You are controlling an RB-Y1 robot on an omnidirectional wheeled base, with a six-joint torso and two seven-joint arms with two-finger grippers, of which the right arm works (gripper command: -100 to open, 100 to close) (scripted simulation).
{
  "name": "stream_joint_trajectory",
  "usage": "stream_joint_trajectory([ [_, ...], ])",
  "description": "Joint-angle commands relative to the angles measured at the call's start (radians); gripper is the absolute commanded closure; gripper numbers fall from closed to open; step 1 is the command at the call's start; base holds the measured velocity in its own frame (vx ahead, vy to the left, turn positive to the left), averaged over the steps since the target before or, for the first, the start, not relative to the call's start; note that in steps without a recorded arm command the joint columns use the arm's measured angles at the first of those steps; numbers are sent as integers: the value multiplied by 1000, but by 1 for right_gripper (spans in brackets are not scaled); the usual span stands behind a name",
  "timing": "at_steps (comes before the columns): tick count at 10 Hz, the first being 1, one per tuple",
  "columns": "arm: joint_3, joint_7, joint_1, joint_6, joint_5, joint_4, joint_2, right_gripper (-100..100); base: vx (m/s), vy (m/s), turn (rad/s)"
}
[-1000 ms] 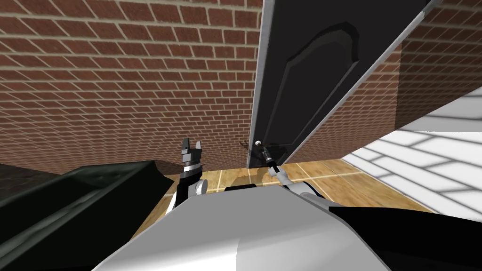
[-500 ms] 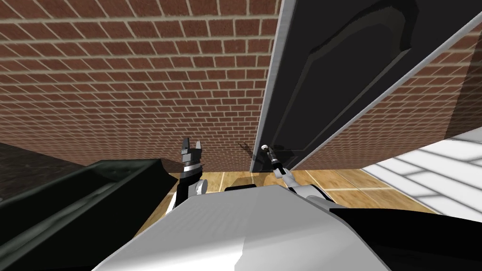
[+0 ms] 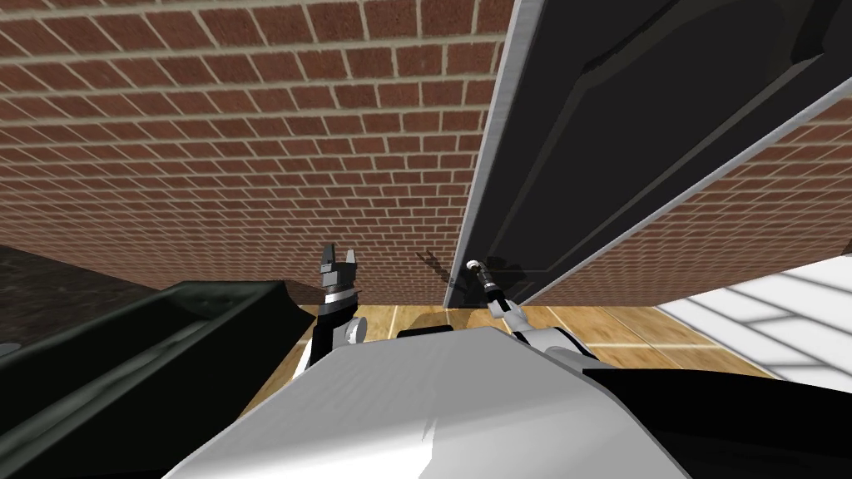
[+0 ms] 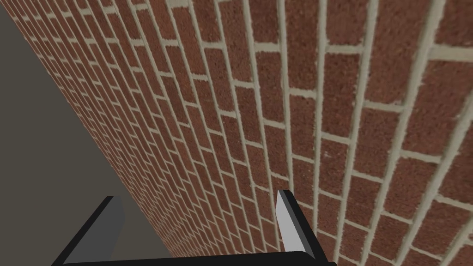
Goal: Pull the door open
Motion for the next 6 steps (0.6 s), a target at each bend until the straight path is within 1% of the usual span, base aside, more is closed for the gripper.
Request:
stream_joint_trajectory([
  [1,0,0,0,0,0,0,0,-100,0,0,0],
  [2,0,0,0,0,0,0,0,100,0,0,0],
  [6,0,0,0,0,0,0,0,100,-1,0,0],
])
